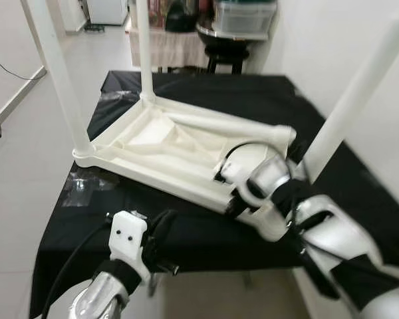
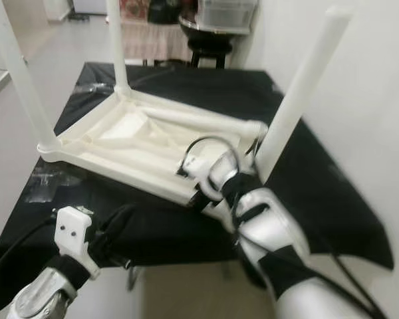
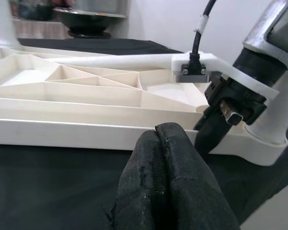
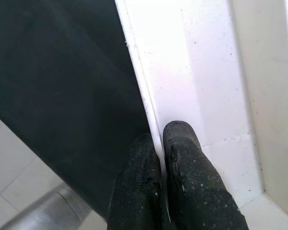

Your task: Building children table

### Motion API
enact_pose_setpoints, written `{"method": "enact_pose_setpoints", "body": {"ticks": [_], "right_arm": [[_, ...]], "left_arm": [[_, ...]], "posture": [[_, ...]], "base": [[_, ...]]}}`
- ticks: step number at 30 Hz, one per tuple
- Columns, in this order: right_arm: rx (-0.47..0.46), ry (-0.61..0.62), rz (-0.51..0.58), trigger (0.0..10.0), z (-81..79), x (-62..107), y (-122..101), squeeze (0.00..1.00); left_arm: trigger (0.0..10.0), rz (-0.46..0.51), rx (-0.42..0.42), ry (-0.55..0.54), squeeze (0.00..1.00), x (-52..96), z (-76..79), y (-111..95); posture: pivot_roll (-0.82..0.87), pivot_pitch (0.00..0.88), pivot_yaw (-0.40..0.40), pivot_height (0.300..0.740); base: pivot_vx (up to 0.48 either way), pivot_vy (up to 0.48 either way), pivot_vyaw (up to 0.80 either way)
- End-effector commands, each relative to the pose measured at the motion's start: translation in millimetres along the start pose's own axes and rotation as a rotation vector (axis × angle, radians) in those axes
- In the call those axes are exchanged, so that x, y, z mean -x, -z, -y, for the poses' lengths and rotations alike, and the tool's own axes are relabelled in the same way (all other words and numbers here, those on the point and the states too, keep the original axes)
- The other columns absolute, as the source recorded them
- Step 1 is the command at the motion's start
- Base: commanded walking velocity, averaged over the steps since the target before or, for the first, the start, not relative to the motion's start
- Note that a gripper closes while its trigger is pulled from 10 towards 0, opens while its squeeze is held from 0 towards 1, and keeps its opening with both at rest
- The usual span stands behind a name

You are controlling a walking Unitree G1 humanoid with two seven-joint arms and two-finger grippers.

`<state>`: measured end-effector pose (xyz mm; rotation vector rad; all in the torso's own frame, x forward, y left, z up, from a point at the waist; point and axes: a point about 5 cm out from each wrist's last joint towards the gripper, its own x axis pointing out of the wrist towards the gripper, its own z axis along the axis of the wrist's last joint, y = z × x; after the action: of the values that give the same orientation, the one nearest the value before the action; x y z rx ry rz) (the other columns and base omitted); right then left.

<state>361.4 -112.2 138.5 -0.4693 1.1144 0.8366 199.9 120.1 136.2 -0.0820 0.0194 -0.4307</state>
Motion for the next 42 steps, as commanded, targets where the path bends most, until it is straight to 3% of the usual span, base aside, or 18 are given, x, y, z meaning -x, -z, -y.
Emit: {"method": "enact_pose_setpoints", "body": {"ticks": [1, 2, 4, 5, 7, 12, 14, 15, 16, 20, 27, 31, 36, 42], "right_arm": [[-0.234, -0.123, 0.088, 0.0, -8.6, -25.6, 22, 0.0], [-0.234, -0.123, 0.088, 0.0, -8.6, -25.6, 22, 0.0], [-0.323, 0.025, 0.108, 0.0, 16.3, -11.0, 34, 0.0], [-0.323, 0.025, 0.108, 0.0, 16.3, -11.0, 34, 0.0], [-0.366, 0.126, 0.123, 0.0, 34.7, 6.9, 43, 0.0], [-0.386, 0.153, 0.117, 0.0, 37.4, 18.0, 49, 0.0], [-0.385, 0.149, 0.106, 0.0, 33.7, 19.4, 53, 0.0], [-0.354, 0.069, 0.085, 0.0, 13.7, 17.5, 58, 0.0], [-0.341, 0.032, 0.082, 0.0, 5.6, 16.7, 59, 0.0], [-0.266, -0.052, 0.069, 0.0, -9.3, 17.7, 63, 0.0], [-0.154, -0.114, 0.052, 0.0, -19.3, 27.4, 71, 0.0], [-0.164, -0.095, 0.064, 0.0, -20.2, 37.1, 72, 0.0], [-0.148, -0.207, 0.06, 0.0, -48.3, 45.3, 79, 0.0], [-0.132, -0.253, 0.082, 0.0, -64.2, 39.7, 73, 0.0]], "left_arm": [[10.0, 0.005, 0.006, 0.0, 0.0, 1.3, 0.8, -1], [10.0, 0.005, 0.006, 0.0, 0.0, 1.3, 0.8, -1], [10.0, 0.004, 0.008, 0.004, 0.0, 1.9, 0.3, -1], [10.0, 0.004, 0.008, 0.004, 0.0, 1.9, 0.3, -1], [10.0, 0.004, 0.009, 0.005, 0.0, 2.3, -0.4, -1], [10.0, 0.004, 0.009, 0.004, 0.0, 2.6, -1.3, -1], [10.0, 0.003, 0.008, 0.004, 0.0, 2.8, -1.7, -1], [10.0, 0.002, 0.006, 0.003, 0.0, 3.1, -2.3, -1], [10.0, 0.002, 0.005, 0.003, 0.0, 3.2, -2.6, -1], [10.0, 0.001, 0.006, 0.005, 0.0, 3.4, -2.6, -1], [10.0, 0.0, 0.007, 0.009, 0.0, 3.5, -2.5, -1], [10.0, 0.0, 0.007, 0.007, 0.0, 3.8, -2.7, -1], [10.0, 0.0, 0.008, 0.006, 0.0, 4.3, -2.6, -1], [10.0, -0.002, 0.011, 0.011, 0.0, 4.2, -2.1, 0]], "posture": [[-0.02, 0.09, -0.065, 0.74], [-0.02, 0.09, -0.065, 0.74], [-0.03, 0.092, -0.065, 0.74], [-0.03, 0.092, -0.065, 0.74], [-0.03, 0.092, -0.064, 0.74], [-0.03, 0.094, -0.065, 0.74], [-0.03, 0.094, -0.064, 0.74], [-0.04, 0.094, -0.062, 0.74], [-0.04, 0.094, -0.062, 0.74], [-0.04, 0.096, -0.058, 0.74], [-0.04, 0.096, -0.062, 0.74], [-0.04, 0.096, -0.063, 0.74], [-0.04, 0.098, -0.067, 0.74], [-0.04, 0.093, -0.061, 0.74]], "base": [[0.0, 0.0, 0.0], [0.0, 0.0, 0.0], [0.0, 0.0, 0.0], [0.0, 0.0, 0.0], [0.0, 0.0, 0.0], [0.0, 0.0, 0.0], [0.0, 0.0, 0.0], [0.0, 0.0, 0.0], [0.0, 0.0, 0.0], [0.0, 0.0, 0.0], [0.0, 0.0, 0.0], [0.0, 0.0, 0.0], [0.0, 0.0, 0.0], [0.0, 0.0, 0.0]]}}
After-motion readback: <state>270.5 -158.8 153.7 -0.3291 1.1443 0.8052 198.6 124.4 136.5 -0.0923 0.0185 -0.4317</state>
